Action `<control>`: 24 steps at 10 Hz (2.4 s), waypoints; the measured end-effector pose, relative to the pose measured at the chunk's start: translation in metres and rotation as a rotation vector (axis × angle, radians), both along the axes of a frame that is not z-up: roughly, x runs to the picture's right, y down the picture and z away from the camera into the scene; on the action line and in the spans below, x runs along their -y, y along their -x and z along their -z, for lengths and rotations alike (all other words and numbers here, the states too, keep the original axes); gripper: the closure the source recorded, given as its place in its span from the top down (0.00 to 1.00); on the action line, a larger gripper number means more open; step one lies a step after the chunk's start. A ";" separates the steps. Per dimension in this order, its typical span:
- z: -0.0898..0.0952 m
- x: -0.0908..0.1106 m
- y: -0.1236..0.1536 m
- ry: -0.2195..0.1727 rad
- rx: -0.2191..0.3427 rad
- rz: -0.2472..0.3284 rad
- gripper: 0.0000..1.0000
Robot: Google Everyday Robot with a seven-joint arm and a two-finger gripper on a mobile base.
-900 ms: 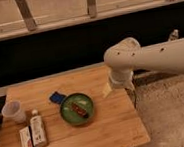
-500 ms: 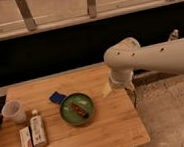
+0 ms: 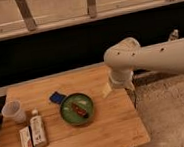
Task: Place the eraser on the white sponge
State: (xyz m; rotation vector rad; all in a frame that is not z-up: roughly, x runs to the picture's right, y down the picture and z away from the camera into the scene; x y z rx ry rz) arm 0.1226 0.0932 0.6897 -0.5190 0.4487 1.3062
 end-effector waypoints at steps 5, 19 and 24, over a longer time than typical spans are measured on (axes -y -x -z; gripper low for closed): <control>0.000 0.000 0.000 0.000 0.000 0.000 0.80; 0.002 0.053 0.115 -0.098 0.239 0.228 0.80; 0.030 0.040 0.262 -0.134 0.451 0.448 0.80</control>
